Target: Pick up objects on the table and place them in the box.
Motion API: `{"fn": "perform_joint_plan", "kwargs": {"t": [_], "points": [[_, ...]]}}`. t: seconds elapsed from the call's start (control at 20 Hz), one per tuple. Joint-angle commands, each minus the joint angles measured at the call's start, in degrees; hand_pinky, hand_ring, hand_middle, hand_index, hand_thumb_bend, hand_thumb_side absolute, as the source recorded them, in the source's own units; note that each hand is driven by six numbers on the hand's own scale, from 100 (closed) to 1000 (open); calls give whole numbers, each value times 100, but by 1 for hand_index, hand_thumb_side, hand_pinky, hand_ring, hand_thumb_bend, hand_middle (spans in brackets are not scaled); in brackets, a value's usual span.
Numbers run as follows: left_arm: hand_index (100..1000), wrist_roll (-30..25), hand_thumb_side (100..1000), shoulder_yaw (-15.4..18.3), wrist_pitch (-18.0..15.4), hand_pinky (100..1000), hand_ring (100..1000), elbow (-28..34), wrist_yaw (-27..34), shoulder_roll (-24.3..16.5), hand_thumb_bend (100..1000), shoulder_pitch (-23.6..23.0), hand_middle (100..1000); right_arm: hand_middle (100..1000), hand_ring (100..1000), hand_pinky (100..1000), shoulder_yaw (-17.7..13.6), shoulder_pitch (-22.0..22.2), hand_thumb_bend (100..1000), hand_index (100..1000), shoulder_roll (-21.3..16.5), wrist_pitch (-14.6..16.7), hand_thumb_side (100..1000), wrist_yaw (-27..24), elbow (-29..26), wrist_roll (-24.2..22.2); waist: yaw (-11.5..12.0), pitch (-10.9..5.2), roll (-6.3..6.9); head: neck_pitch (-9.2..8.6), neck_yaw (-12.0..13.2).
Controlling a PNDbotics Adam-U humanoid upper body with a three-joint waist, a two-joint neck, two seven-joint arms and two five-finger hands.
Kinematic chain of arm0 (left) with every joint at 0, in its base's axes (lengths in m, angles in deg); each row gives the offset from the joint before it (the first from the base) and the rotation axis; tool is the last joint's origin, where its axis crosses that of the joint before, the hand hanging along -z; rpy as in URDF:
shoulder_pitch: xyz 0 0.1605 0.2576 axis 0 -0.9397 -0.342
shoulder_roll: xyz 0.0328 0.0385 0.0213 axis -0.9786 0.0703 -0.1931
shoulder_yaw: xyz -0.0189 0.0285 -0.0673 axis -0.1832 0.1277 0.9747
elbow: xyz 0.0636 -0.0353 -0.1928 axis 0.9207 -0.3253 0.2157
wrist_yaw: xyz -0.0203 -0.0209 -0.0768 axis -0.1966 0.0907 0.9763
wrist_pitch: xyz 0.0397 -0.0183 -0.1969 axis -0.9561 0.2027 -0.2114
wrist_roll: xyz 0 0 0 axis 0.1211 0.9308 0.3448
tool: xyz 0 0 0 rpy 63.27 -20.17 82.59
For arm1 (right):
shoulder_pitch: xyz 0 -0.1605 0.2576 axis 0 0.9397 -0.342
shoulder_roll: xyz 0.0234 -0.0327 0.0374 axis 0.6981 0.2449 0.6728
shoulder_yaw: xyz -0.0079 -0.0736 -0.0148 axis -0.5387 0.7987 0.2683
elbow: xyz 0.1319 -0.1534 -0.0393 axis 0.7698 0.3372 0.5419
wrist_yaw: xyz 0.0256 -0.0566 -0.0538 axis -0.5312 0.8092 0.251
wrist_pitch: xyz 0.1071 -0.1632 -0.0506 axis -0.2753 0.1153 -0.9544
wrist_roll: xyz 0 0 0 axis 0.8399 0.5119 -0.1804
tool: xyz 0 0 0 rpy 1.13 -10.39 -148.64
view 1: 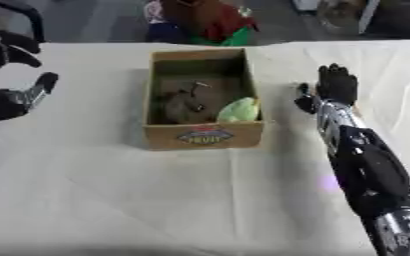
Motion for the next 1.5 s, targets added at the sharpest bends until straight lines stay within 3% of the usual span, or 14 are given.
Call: {"fn": "perform_joint_plan", "kwargs": {"t": [0.05, 0.1, 0.15, 0.2, 0.25, 0.3, 0.4, 0.5, 0.85, 1.15, 1.35, 1.4, 1.5], "points": [[707, -5, 100, 76, -7, 766, 612, 45, 8, -101, 384, 40, 618, 604, 689, 517, -11, -151, 100, 715, -94, -266, 448, 174, -185, -295, -5, -83, 16, 26, 18], [707, -5, 100, 77, -7, 766, 612, 44, 8, -99, 383, 40, 618, 467, 578, 399, -24, -164, 100, 587, -79, -308, 340, 223, -307, -308, -4, -84, 18, 26, 22], [707, -3, 100, 79, -8, 766, 612, 44, 9, -99, 383, 39, 618, 438, 555, 373, -47, -166, 100, 559, -56, -312, 327, 261, -448, -263, -4, -85, 21, 26, 26], [707, -1, 100, 81, -8, 766, 612, 43, 9, -98, 383, 38, 618, 345, 488, 287, -75, -169, 100, 471, -30, -284, 284, 283, -585, -191, -5, -86, 23, 26, 26], [707, 1, 100, 83, -7, 766, 612, 42, 9, -97, 383, 36, 618, 330, 479, 274, -108, -167, 100, 456, -3, -232, 277, 287, -728, -103, -6, -86, 25, 26, 25], [707, 3, 100, 84, -7, 766, 612, 41, 9, -95, 382, 34, 618, 229, 418, 181, -139, -174, 100, 362, 22, -172, 235, 277, -858, -10, -7, -88, 26, 26, 24], [707, 4, 100, 86, -6, 766, 612, 39, 10, -93, 382, 32, 618, 146, 358, 100, -193, -175, 100, 273, 72, -29, 203, 211, -1137, 177, -9, -90, 27, 26, 30], [707, 10, 100, 90, -7, 766, 612, 41, 13, -93, 382, 33, 618, 114, 334, 100, -223, -163, 100, 238, 117, 136, 199, 106, -1368, 364, -12, -91, 27, 26, 37], [707, 17, 100, 94, -8, 767, 612, 50, 21, -96, 382, 36, 618, 100, 328, 100, -12, -243, 100, 216, 246, 732, 201, -676, -1498, 1094, 0, -100, 22, 26, 41], [707, 4, 100, 81, -8, 767, 612, 56, 28, -83, 380, 47, 618, 100, 330, 100, 523, -435, 100, 211, 489, 1560, 208, -1657, -1596, 851, 39, -105, 21, 26, 18], [707, 5, 100, 78, -9, 767, 612, 60, 35, -78, 380, 60, 618, 100, 336, 100, 934, -545, 100, 221, 672, 2199, 205, -2048, -1554, 614, 71, -107, 17, 26, 2], [707, 1, 100, 76, -9, 767, 612, 60, 36, -77, 380, 61, 618, 110, 375, 101, 1002, -556, 100, 266, 716, 2334, 198, -2109, -1529, 551, 77, -107, 17, 26, -2], [706, -1, 100, 76, -9, 767, 612, 60, 37, -76, 380, 62, 618, 255, 501, 248, 1092, -565, 100, 428, 781, 2543, 212, -2249, -1444, 338, 87, -108, 15, 26, -7]]}}
